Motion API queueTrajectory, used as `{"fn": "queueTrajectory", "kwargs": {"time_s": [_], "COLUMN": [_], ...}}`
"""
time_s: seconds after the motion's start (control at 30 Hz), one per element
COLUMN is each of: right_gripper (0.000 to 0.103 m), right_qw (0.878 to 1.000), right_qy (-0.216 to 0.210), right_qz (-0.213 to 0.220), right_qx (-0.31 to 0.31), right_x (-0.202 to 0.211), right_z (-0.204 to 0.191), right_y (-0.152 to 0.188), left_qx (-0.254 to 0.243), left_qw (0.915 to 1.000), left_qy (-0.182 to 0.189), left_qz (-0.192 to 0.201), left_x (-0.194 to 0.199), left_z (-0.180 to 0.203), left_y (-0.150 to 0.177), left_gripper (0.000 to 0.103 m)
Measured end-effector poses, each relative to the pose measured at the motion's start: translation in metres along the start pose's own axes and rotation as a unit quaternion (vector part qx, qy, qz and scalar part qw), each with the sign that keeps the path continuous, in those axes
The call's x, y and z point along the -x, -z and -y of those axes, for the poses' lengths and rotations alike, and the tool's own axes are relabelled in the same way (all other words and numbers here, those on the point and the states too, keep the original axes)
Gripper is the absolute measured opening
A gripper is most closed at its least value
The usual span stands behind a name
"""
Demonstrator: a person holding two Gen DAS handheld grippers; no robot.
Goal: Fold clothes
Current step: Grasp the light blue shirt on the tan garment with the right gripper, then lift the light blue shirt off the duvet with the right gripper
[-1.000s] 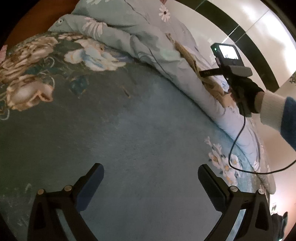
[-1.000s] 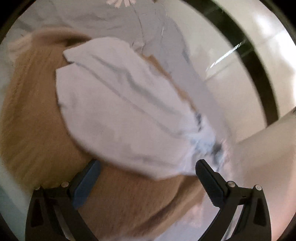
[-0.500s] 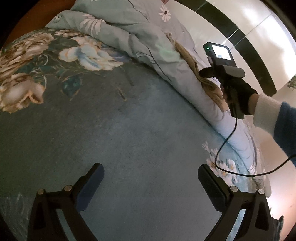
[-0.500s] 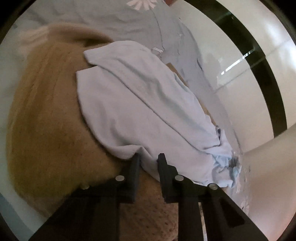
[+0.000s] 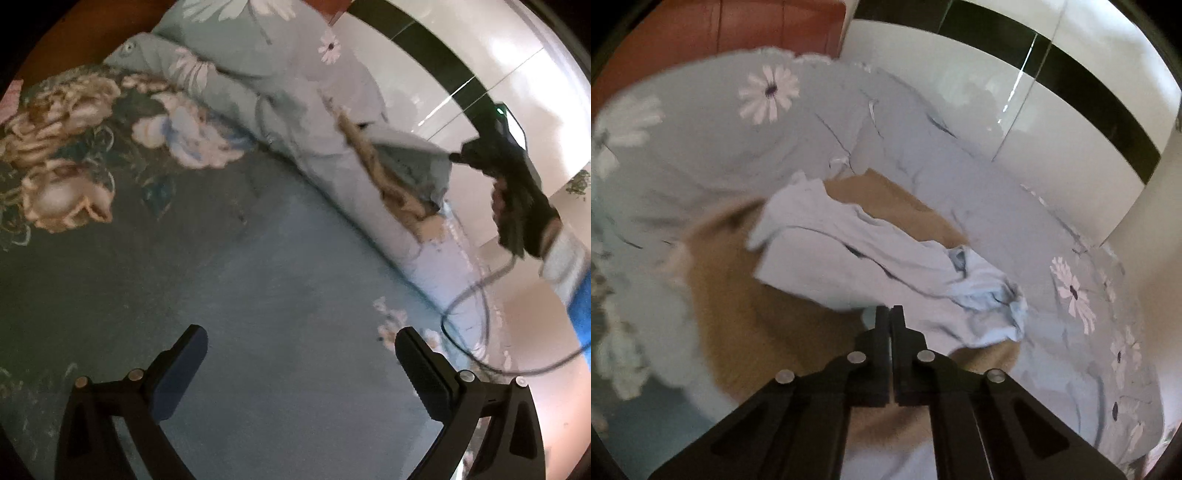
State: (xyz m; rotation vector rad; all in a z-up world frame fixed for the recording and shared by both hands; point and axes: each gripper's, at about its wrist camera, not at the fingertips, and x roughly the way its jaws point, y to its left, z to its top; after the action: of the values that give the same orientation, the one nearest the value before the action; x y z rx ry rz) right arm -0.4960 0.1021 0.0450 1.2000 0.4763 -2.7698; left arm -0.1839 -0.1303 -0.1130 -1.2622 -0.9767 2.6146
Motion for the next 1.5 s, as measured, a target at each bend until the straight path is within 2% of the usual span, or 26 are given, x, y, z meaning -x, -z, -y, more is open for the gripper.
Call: {"fn": "queueTrajectory", "kwargs": {"time_s": [0.13,0.33,0.5,0.63,0.67,0.73,0.77,0.8,0.93,1.1,1.27,1.3,1.33,1.37,1.4,1.5], "right_gripper": [0.000,0.000,0.000,0.001,0.005,0.029,0.051,0.056,0.057,0.057,0.057,0.054,0.046,0.016,0.009,0.008], "right_qw": [1.000,0.999,0.998,0.997,0.997,0.995,0.994,0.993,0.986,0.970,0.962,0.963,0.966,0.969,0.974,0.986], "right_qy": [-0.020,-0.020,-0.032,-0.043,-0.040,-0.025,-0.018,-0.008,0.036,0.091,0.168,0.171,0.163,0.154,0.145,0.114], "right_qz": [0.002,-0.034,-0.046,-0.061,-0.066,-0.075,-0.080,-0.079,-0.076,-0.077,-0.069,-0.078,-0.090,-0.103,-0.107,-0.104], "right_qx": [-0.011,-0.033,-0.015,0.012,0.022,0.053,0.070,0.085,0.146,0.213,0.202,0.194,0.180,0.165,0.139,0.067], "right_x": [0.054,0.085,0.081,0.044,0.033,0.006,-0.009,-0.020,-0.060,-0.101,-0.120,-0.124,-0.127,-0.130,-0.127,-0.111], "right_z": [0.018,0.049,0.031,0.000,-0.009,-0.031,-0.043,-0.051,-0.083,-0.105,-0.092,-0.086,-0.080,-0.074,-0.066,-0.040], "right_y": [0.026,0.073,0.080,0.068,0.067,0.064,0.062,0.061,0.058,0.058,0.052,0.050,0.049,0.048,0.046,0.037], "left_qx": [-0.011,-0.035,-0.035,-0.029,-0.026,-0.021,-0.019,-0.016,-0.002,0.006,-0.005,-0.004,-0.003,-0.003,-0.004,-0.009], "left_qw": [0.9999,0.9992,0.9993,0.9995,0.9994,0.9992,0.9990,0.9988,0.9982,0.9981,0.9983,0.9983,0.9982,0.9982,0.9981,0.9982], "left_qy": [0.012,0.016,0.010,-0.002,-0.005,-0.012,-0.015,-0.018,-0.025,-0.021,-0.018,-0.016,-0.015,-0.014,-0.013,-0.012], "left_qz": [0.005,0.006,-0.005,-0.014,-0.020,-0.032,-0.037,-0.042,-0.055,-0.057,-0.055,-0.056,-0.057,-0.059,-0.060,-0.058], "left_x": [0.027,0.059,0.055,0.038,0.033,0.021,0.015,0.010,-0.008,-0.021,-0.024,-0.025,-0.025,-0.025,-0.024,-0.018], "left_z": [0.018,0.037,0.038,0.028,0.024,0.015,0.011,0.007,-0.010,-0.018,-0.014,-0.013,-0.013,-0.012,-0.011,-0.007], "left_y": [0.005,0.020,0.025,0.026,0.027,0.030,0.031,0.033,0.035,0.032,0.030,0.030,0.030,0.030,0.031,0.030], "left_gripper": [0.103,0.103,0.103,0.103,0.103,0.103,0.103,0.103,0.103,0.103,0.103,0.103,0.103,0.103,0.103,0.103]}}
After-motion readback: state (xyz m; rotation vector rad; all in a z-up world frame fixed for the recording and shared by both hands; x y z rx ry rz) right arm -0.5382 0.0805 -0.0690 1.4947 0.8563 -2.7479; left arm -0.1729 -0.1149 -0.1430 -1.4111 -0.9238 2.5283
